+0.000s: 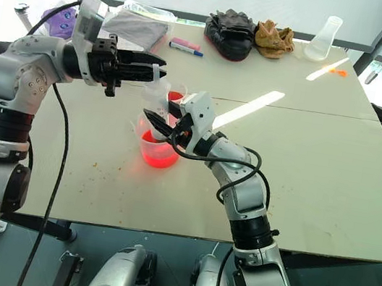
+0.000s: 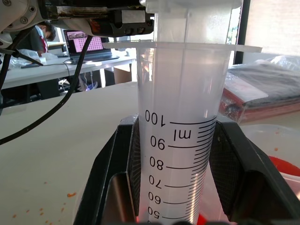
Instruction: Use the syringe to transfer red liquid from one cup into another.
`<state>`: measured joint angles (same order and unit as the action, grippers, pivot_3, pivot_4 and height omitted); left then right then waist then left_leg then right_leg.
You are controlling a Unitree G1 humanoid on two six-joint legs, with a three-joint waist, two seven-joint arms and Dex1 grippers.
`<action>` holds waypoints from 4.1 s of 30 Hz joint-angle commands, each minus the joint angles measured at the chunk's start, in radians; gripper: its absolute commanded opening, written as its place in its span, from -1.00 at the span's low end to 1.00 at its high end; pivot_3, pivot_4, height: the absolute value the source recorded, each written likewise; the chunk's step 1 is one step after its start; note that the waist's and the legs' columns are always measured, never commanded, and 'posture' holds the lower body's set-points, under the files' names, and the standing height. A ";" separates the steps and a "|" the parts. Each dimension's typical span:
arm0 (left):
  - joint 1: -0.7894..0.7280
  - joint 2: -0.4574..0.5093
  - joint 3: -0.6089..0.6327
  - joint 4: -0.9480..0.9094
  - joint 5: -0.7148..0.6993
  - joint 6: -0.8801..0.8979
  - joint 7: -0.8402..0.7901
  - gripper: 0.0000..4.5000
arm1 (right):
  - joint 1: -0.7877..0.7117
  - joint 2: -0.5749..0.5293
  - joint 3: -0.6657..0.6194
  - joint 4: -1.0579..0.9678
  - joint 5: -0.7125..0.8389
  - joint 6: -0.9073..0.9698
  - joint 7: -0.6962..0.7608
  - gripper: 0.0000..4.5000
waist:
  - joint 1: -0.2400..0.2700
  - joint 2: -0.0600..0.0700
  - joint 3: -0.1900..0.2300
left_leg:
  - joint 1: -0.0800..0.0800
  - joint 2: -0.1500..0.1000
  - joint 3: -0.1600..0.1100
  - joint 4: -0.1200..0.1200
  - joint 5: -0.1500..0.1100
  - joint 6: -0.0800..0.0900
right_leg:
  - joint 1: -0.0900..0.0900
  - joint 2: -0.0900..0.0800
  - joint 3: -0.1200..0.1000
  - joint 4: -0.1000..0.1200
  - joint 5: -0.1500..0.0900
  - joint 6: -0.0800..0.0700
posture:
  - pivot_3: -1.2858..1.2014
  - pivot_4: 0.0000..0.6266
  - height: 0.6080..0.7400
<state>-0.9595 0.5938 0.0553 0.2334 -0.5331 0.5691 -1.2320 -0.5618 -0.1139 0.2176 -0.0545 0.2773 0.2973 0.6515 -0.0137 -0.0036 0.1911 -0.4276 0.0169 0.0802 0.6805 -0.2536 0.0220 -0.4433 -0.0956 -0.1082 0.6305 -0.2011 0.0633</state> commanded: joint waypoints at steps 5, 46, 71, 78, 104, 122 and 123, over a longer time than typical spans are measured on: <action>-0.117 -0.027 0.105 -0.009 -0.070 0.009 0.090 -0.39 | 0.031 0.019 0.128 -0.036 -0.018 0.009 0.061 -0.35 | 0.000 0.000 0.000 | 0.000 0.000 0.000 0.000 0.000 0.000 | 0.000 0.000 0.000 0.000 0.000 0.000 | 0.03 -0.52 1.00; 0.186 0.222 0.231 -0.064 -0.038 -0.038 0.190 -0.39 | -0.420 -0.049 -0.231 0.183 0.159 0.081 0.002 -0.35 | -0.002 -0.001 0.000 | 0.000 0.000 0.000 0.000 0.000 0.000 | 0.000 0.000 0.000 0.000 0.000 0.000 | 0.03 -0.52 1.00; -0.478 0.049 0.078 0.774 0.228 -0.505 0.061 -0.39 | -0.799 0.069 -0.305 1.182 -0.060 -0.553 0.095 -0.35 | -0.001 -0.002 0.001 | -0.001 -0.001 0.002 -0.001 0.001 -0.001 | 0.000 -0.001 -0.001 0.000 0.000 0.000 | 0.03 -0.52 1.00; -0.579 -0.010 0.102 0.911 0.246 -0.551 0.028 -0.39 | -0.782 0.081 -0.304 1.170 -0.078 -0.557 0.088 -0.35 | -0.018 -0.003 0.002 | -0.001 0.000 0.003 -0.001 0.001 -0.001 | -0.001 -0.001 0.000 0.000 0.000 0.001 | 0.03 -0.52 1.00; -0.595 -0.063 0.070 0.967 0.357 -0.611 -0.046 -0.99 | -0.772 0.103 -0.279 1.172 -0.158 -0.608 0.084 -0.35 | -0.030 -0.003 0.002 | -0.001 0.000 0.002 -0.001 0.000 0.000 | -0.001 -0.001 0.000 0.000 0.000 0.001 | 0.03 -0.52 1.00; -0.471 -0.066 0.048 0.963 0.413 -0.616 -0.068 -0.99 | -0.829 0.085 -0.313 1.162 -0.127 -0.595 0.086 -0.35 | -0.030 -0.003 0.002 | -0.001 0.000 0.002 -0.001 0.001 -0.001 | -0.001 -0.001 0.000 0.001 0.000 0.001 | 0.03 -0.52 1.00; -0.466 -0.067 0.048 0.964 0.415 -0.616 -0.065 -0.99 | -0.830 0.085 -0.314 1.160 -0.126 -0.595 0.086 -0.35 | -0.030 -0.003 0.002 | -0.001 0.000 0.002 -0.001 0.001 -0.001 | -0.001 -0.001 0.000 0.001 0.000 0.001 | 0.03 -0.52 1.00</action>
<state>-1.4548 0.5405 0.1340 1.1933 -0.1474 -0.0554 -1.2793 -1.2968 -0.0226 -0.0642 1.1815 0.1199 -0.2657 0.7436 -0.0433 -0.0065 0.1934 -0.4285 0.0166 0.0825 0.6791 -0.2530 0.0211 -0.4442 -0.0967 -0.1085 0.6316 -0.2012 0.0644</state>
